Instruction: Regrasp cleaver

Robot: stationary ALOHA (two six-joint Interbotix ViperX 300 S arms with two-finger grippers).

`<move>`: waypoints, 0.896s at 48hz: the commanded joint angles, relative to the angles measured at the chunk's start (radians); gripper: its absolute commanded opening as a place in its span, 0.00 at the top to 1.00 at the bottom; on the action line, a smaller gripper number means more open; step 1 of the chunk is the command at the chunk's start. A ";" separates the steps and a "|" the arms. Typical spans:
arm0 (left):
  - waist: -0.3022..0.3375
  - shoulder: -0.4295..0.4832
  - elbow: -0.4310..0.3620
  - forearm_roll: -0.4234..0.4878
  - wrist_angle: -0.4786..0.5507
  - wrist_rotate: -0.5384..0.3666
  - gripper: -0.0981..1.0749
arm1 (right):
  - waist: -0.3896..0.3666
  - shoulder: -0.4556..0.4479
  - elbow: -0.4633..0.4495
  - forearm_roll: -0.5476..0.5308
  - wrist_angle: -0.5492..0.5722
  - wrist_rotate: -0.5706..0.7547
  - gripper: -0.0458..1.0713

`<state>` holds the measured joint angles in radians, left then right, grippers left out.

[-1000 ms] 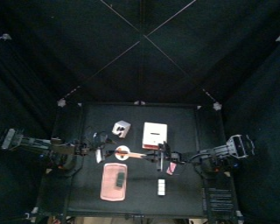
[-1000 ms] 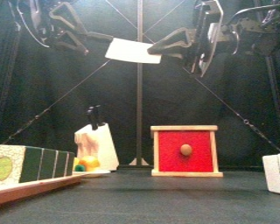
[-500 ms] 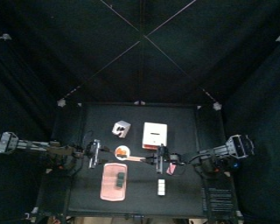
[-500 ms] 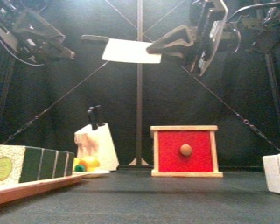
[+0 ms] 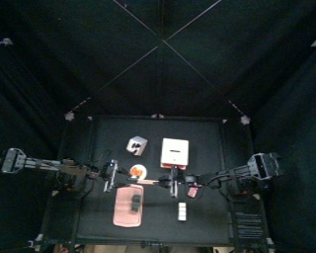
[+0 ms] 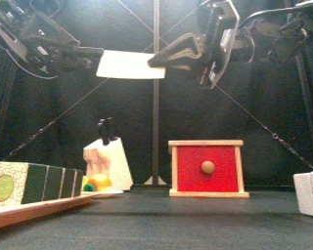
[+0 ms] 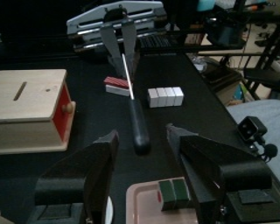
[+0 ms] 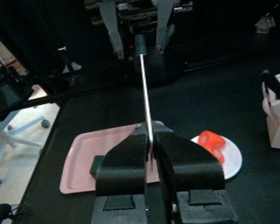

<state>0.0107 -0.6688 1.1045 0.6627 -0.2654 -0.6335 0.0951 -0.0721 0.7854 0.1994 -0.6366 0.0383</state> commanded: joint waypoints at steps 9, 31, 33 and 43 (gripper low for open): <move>0.006 0.002 -0.020 -0.086 -0.015 0.029 0.21 | -0.005 0.002 -0.040 0.000 0.015 -0.002 0.62; -0.021 0.009 0.005 -0.094 -0.018 0.063 0.27 | -0.009 0.002 -0.040 0.000 0.014 -0.002 0.62; -0.021 0.012 0.003 -0.094 -0.017 0.063 0.27 | -0.008 0.002 -0.040 0.000 0.015 -0.002 0.62; -0.021 0.038 -0.005 -0.100 -0.018 0.063 0.27 | -0.009 0.002 -0.040 -0.002 0.015 0.000 0.62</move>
<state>-0.0077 -0.6381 1.1213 0.5691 -0.2746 -0.5722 0.0905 -0.0537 0.7670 0.1994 -0.6182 0.0383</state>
